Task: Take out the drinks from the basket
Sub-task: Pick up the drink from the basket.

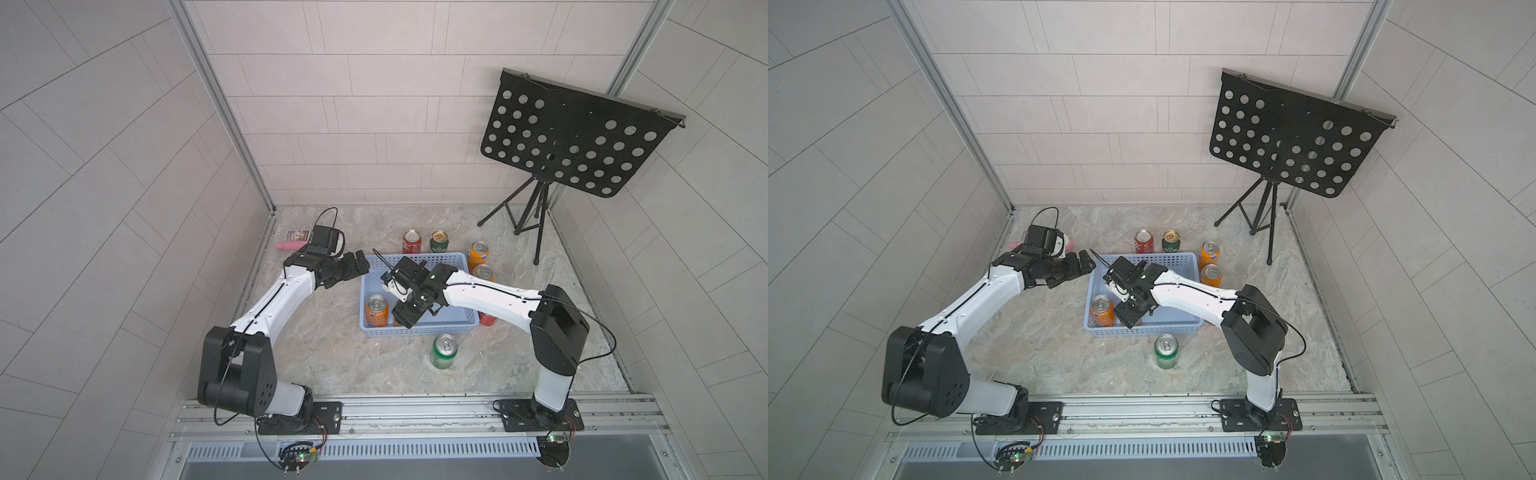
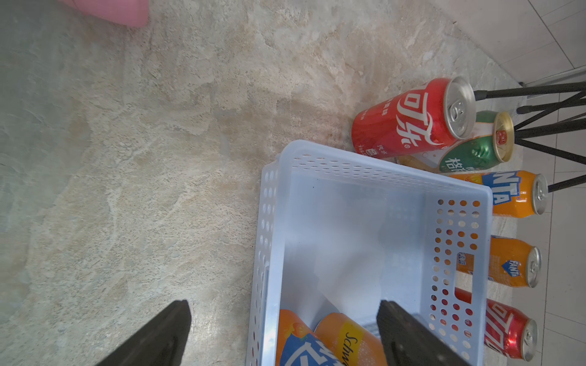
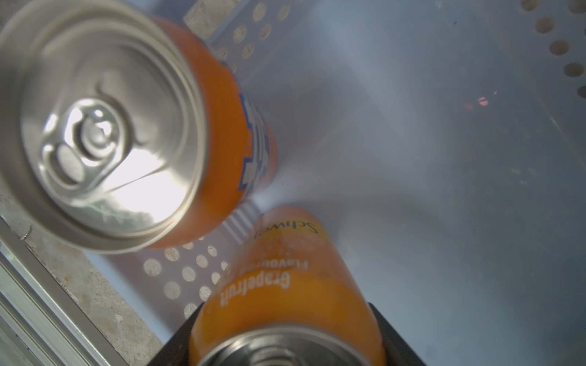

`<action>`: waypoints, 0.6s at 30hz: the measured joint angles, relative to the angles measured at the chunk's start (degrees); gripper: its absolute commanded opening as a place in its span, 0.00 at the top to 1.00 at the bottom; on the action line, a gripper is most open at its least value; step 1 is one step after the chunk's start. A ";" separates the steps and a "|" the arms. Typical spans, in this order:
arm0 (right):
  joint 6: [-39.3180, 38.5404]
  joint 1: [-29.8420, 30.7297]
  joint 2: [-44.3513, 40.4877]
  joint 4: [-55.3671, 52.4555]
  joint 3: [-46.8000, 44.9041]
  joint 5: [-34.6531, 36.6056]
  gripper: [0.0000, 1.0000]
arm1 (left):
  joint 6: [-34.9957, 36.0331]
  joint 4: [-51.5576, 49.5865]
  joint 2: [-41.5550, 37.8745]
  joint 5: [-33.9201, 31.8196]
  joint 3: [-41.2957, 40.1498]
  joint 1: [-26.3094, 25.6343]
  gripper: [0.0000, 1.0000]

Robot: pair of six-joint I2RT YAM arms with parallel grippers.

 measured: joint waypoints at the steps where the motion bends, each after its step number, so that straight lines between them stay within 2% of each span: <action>1: 0.04 0.00 0.00 -0.07 0.02 0.04 0.49 | 0.00 -0.02 0.00 0.00 0.00 0.00 0.00; 3: 0.04 0.02 0.00 -0.35 0.13 0.13 0.50 | 0.00 -0.02 0.00 0.00 0.00 0.00 0.00; 10: 0.35 0.00 0.00 -4.61 2.75 1.29 0.67 | 0.00 0.00 -0.35 0.26 -0.13 0.00 0.00; 18: 1.81 0.00 -3.50 -7.48 6.91 1.70 0.76 | 0.00 0.13 -0.87 0.94 -0.13 0.00 0.00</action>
